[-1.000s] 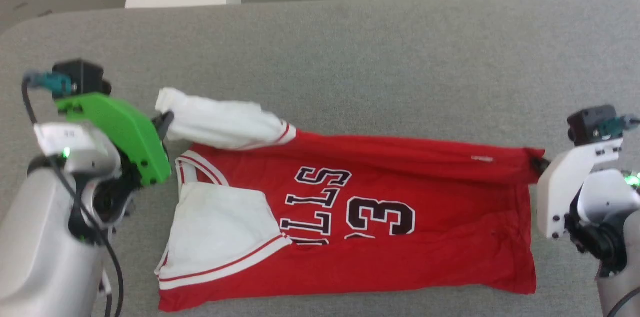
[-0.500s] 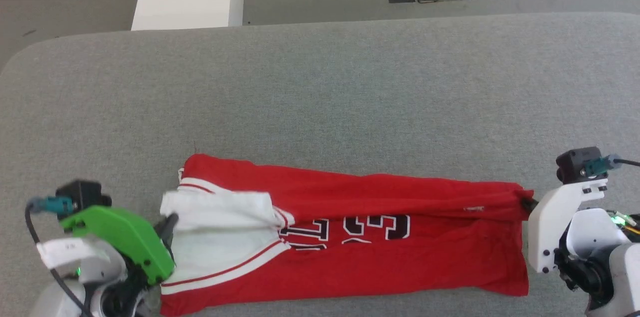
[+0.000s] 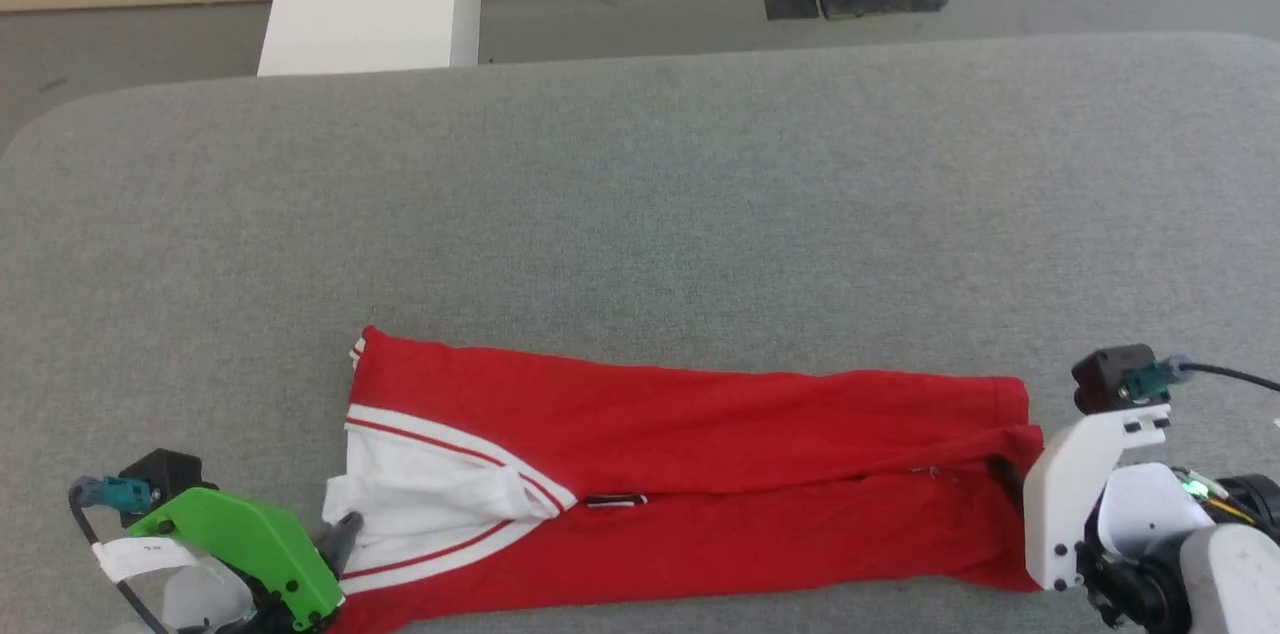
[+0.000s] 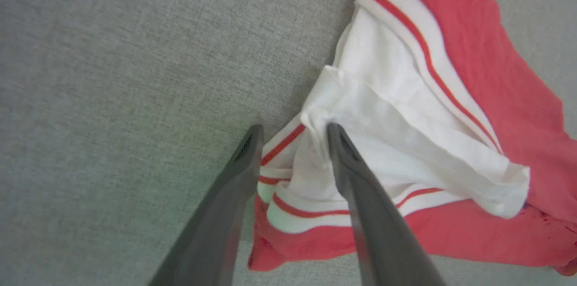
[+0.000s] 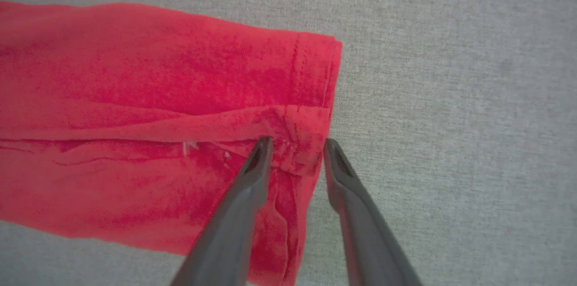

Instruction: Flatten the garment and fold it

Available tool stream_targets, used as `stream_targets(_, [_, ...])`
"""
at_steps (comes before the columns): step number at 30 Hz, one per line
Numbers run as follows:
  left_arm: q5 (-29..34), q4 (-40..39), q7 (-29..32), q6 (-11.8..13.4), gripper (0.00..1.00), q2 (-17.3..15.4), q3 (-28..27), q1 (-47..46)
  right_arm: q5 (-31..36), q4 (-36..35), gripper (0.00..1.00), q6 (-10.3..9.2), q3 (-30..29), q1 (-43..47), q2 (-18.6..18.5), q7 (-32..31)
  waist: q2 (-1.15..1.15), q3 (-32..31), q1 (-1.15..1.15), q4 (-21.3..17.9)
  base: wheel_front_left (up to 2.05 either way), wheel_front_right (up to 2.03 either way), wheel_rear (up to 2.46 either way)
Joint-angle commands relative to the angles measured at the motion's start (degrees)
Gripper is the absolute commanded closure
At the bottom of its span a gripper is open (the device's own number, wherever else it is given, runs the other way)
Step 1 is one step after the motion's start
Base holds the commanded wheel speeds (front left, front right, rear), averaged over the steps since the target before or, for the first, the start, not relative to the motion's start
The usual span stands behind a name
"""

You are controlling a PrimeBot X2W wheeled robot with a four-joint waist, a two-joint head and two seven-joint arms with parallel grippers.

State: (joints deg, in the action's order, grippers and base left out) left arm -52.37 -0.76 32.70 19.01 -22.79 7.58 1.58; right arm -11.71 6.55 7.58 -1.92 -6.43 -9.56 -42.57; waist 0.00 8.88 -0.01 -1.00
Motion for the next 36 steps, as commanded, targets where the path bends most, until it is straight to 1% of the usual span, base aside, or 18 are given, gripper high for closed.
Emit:
stream_targets(1, [0.0,0.0,0.3,0.5,0.00,-0.4,-0.2,0.5,-0.9,-0.8,0.00,-0.09,-0.1,1.5,-0.1,0.3,0.00,-1.2,0.01,-0.4,0.00,0.00,0.00])
stream_targets(3, [0.3,-0.5,0.6,1.2,0.00,-1.2,-0.5,1.0,-2.0,-2.6,0.00,-0.09,-0.8,2.6,-0.3,0.0,0.00,-2.0,0.01,-0.6,0.00,0.00,0.00])
stream_targets(7, [1.6,-3.1,1.0,3.0,0.00,-3.9,-2.1,1.5,-5.1,-7.9,0.00,-0.09,-3.2,5.2,-0.8,-2.1,0.00,-3.2,0.01,-0.6,0.00,0.00,0.00])
stream_targets(8, [1.9,-4.1,0.6,3.4,0.00,-4.4,-2.8,1.3,-6.1,-9.7,0.00,-0.09,-4.2,5.6,-0.8,-2.7,0.00,-3.4,0.01,-0.6,0.00,0.00,0.00])
stream_targets(10, [2.9,-6.4,-1.6,3.2,0.00,-5.2,-4.2,0.0,-7.9,-12.4,0.00,-0.09,-6.1,5.8,-1.0,-3.6,0.00,-3.4,0.01,-0.5,0.00,0.00,0.00])
stream_targets(13, [4.8,-8.6,-7.1,1.1,0.00,-5.4,-5.6,-2.5,-9.2,-14.4,0.00,-0.09,-8.1,5.2,-2.1,-4.8,0.00,-2.9,0.01,-0.3,0.00,0.00,0.00])
stream_targets(15, [6.7,-9.2,-11.9,-1.3,0.00,-5.6,-5.9,-4.4,-9.8,-14.7,0.00,-0.09,-9.0,4.2,-2.8,-5.3,0.00,-2.3,0.01,-0.1,0.00,0.00,0.00])
stream_targets(17, [8.9,-8.9,-16.8,-4.4,0.00,-6.0,-5.4,-6.0,-10.1,-14.2,0.00,-0.09,-9.0,3.0,-3.8,-6.0,0.00,-1.5,0.01,0.0,0.00,0.00,0.00])
stream_targets(19, [10.9,-8.2,-22.4,-7.5,0.00,-5.9,-4.8,-7.7,-10.4,-13.0,0.00,-0.09,-8.2,1.7,-4.9,-6.6,0.00,-0.6,0.01,0.2,0.00,0.00,0.00])
stream_targets(20, [11.3,-7.4,-25.3,-9.1,0.00,-5.3,-4.6,-8.4,-10.7,-12.1,0.00,-0.09,-7.9,0.9,-5.3,-6.8,0.00,-0.1,0.01,0.3,0.00,0.00,0.00])
stream_targets(22, [13.1,-6.1,-31.2,-11.3,0.00,-4.8,-4.6,-9.7,-10.9,-10.3,0.00,-0.09,-6.3,0.0,-6.6,-7.7,0.00,0.7,0.01,0.5,0.00,0.00,0.00])
stream_targets(27, [18.7,-3.2,-43.4,-14.9,0.00,-4.7,-3.7,-11.9,-12.7,-7.2,0.00,-0.09,-2.9,-2.0,-7.9,-9.7,0.00,2.8,0.01,0.9,0.00,0.00,0.00])
stream_targets(30, [21.2,-2.5,-46.7,-16.2,0.00,-3.9,-3.8,-13.1,-13.4,-5.4,0.00,-0.09,-1.9,-2.8,-8.7,-10.5,0.00,4.1,0.01,1.1,0.00,0.00,0.00])
stream_targets(34, [24.3,-2.9,-47.6,-17.6,0.00,-2.2,-4.3,-14.1,-14.0,-3.6,0.00,-0.09,-0.4,-3.3,-9.3,-11.4,0.00,5.6,0.01,1.5,0.00,0.00,0.00])
stream_targets(36, [25.2,-3.3,-47.7,-18.4,0.00,-0.7,-5.1,-14.5,-14.8,-2.9,0.00,-0.09,0.4,-3.4,-9.3,-11.6,0.00,6.4,0.01,1.5,0.00,0.00,0.00])
